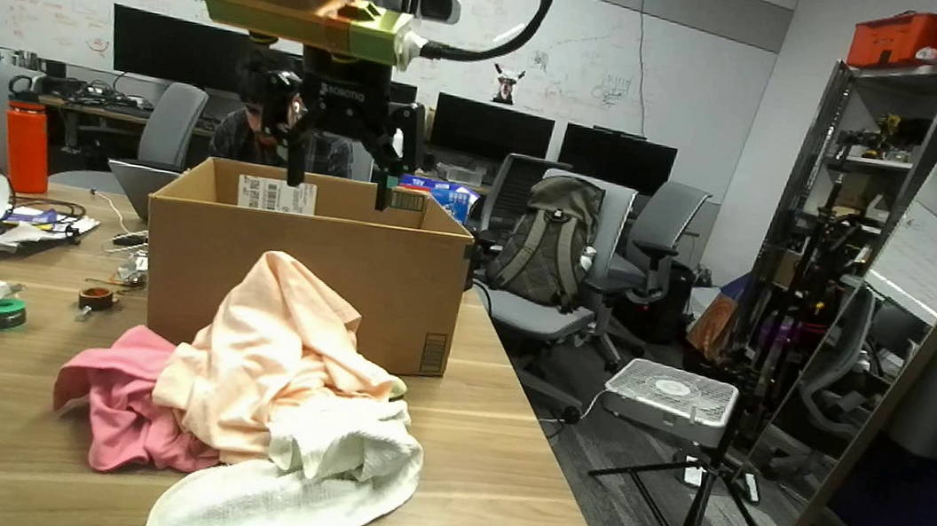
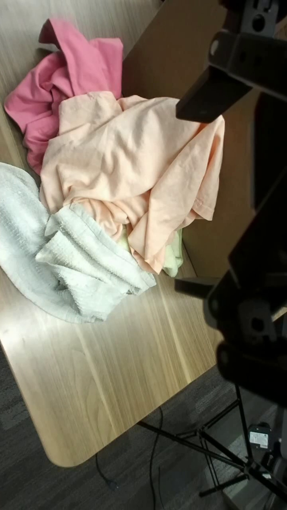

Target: Put the clothes and towels in the box

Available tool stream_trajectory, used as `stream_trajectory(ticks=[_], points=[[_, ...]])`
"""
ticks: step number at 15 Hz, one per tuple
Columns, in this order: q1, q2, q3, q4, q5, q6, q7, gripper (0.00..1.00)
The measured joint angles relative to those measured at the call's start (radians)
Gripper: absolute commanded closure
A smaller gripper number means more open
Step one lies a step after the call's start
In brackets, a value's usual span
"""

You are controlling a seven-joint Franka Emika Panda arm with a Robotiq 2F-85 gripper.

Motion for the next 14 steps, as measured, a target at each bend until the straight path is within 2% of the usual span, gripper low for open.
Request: stream_trajectory(ticks=[10,14], points=[[0.0,0.011,0.003,-0.016,-0.002,-0.007,0.0,0.0],[-0.005,0.026,0.007,-0.024,-0.055,-0.005,0.001,0.0]])
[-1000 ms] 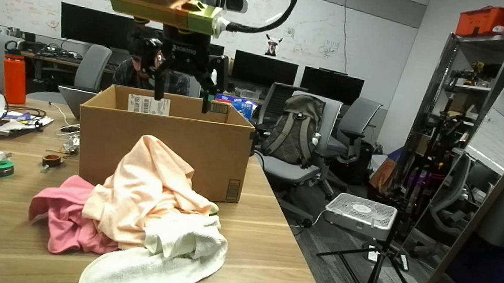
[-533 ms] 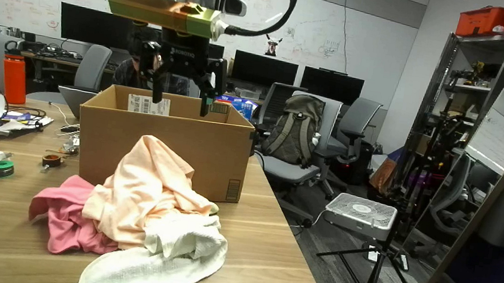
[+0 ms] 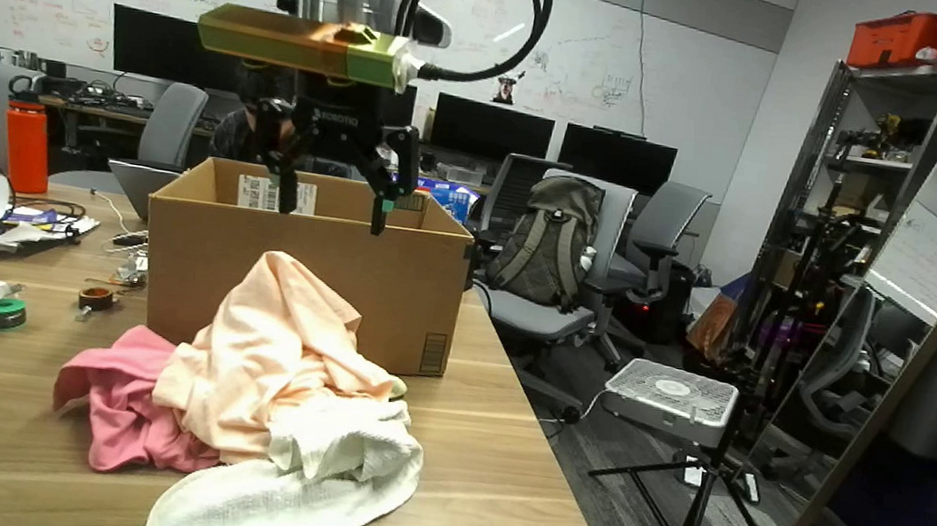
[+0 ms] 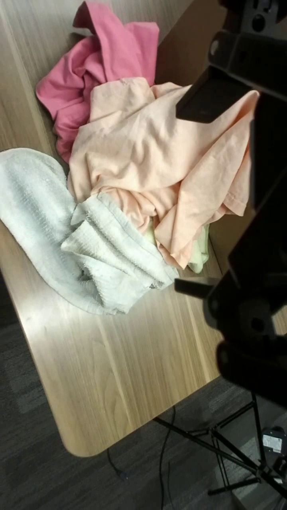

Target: Put the clothes and towels in the box

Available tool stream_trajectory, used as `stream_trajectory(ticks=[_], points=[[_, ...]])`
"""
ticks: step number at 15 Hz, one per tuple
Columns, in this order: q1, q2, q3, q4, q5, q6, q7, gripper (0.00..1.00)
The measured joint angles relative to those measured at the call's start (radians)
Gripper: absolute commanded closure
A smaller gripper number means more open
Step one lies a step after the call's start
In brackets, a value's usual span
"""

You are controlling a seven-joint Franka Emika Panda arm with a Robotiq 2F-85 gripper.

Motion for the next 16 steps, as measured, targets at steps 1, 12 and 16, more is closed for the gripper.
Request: stream_trajectory(ticks=[1,12,16], points=[[0.0,0.006,0.001,-0.003,-0.014,0.001,0.0,0.0],[-0.064,0.129,0.08,-0.019,-0.314,0.086,0.189,0.0],[-0.079,0.156,0.098,-0.017,-0.402,0.08,0.265,0.0]])
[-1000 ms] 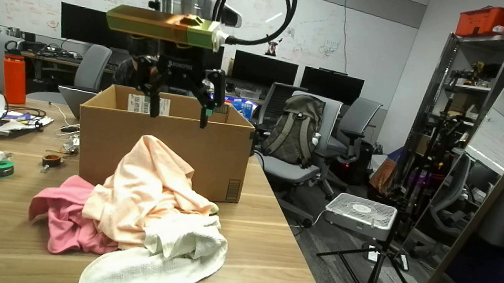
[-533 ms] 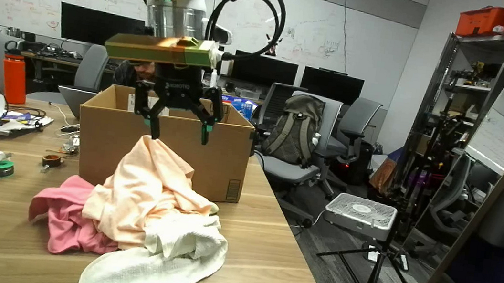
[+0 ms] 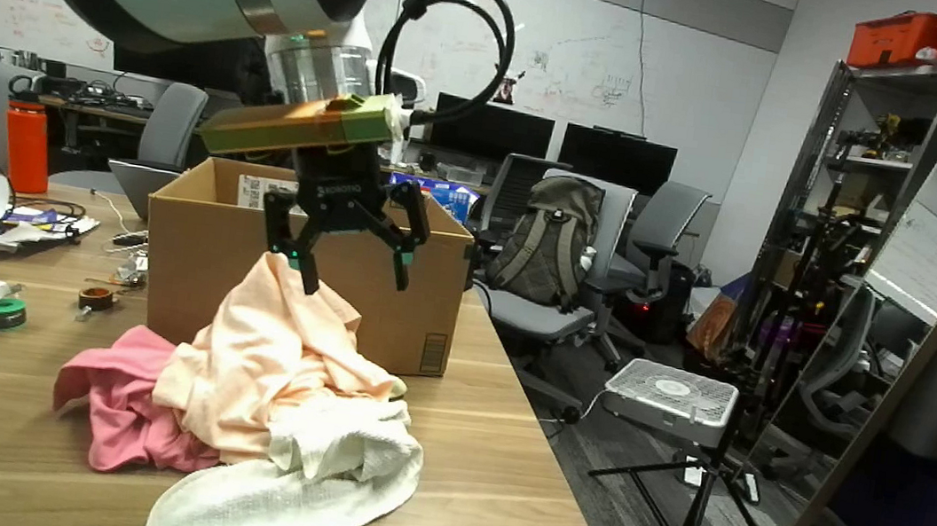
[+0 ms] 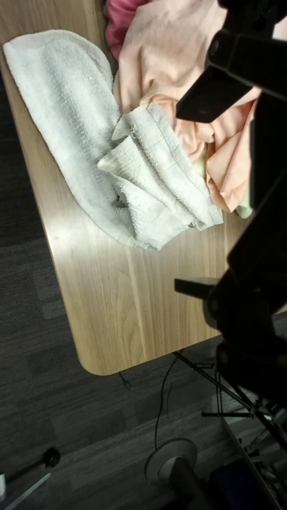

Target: Put the clothes and towels in the box

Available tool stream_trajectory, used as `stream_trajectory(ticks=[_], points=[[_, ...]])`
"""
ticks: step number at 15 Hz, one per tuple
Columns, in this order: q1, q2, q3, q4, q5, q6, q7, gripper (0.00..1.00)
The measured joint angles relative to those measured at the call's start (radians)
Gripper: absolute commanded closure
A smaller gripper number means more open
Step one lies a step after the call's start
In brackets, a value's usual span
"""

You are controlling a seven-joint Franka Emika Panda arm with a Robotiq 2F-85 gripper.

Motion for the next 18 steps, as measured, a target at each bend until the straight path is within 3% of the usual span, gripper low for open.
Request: stream_trajectory(ticks=[7,18], points=[[0.022,0.056,0.005,0.003,0.025,-0.045,-0.013,0.0],[0.115,0.311,0.018,0.134,0.283,-0.009,-0.189,0.0]])
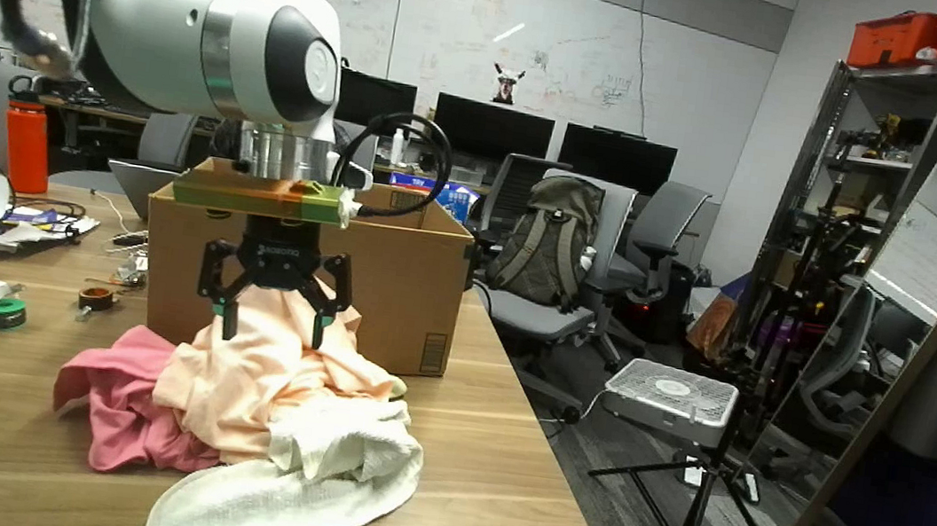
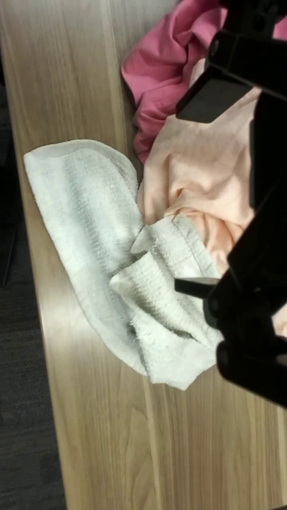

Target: Put the clothes and towels in the box

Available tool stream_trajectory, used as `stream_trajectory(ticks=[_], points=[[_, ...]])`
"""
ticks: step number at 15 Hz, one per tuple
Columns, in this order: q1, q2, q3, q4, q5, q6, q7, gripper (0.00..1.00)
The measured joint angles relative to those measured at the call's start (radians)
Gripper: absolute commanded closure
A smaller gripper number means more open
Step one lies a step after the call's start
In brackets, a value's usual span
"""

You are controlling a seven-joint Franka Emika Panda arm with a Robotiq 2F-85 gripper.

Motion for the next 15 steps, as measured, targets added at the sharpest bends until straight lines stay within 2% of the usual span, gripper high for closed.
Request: stream_trajectory(ticks=[7,15], points=[[-0.001,0.16,0.011,0.099,0.121,0.083,-0.138,0.0],[-0.061,0.239,0.047,0.131,0.237,0.147,-0.33,0.0]])
